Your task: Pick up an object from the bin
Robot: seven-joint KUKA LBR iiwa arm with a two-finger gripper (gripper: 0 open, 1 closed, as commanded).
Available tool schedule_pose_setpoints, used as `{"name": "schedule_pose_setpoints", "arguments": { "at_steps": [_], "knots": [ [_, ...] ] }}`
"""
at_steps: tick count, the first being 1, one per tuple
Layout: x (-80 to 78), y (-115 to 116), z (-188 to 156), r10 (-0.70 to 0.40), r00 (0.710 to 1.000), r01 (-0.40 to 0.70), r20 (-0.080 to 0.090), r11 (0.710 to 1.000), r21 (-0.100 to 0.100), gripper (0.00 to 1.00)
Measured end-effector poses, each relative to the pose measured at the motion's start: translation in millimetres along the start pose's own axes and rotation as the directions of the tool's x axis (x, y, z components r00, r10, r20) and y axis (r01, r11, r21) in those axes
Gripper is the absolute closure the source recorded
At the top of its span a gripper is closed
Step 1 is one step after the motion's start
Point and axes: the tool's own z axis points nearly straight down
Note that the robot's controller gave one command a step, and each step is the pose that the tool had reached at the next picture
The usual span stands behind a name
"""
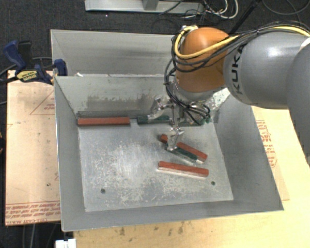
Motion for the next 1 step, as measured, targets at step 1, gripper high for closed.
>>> {"name": "schedule_pose_setpoints", "arguments": {
  "at_steps": [1],
  "knots": [
    [16.5,-32.4,49.8,-0.087,0.996,0.087,0.009,0.996,0.003,1.0]
  ]
}}
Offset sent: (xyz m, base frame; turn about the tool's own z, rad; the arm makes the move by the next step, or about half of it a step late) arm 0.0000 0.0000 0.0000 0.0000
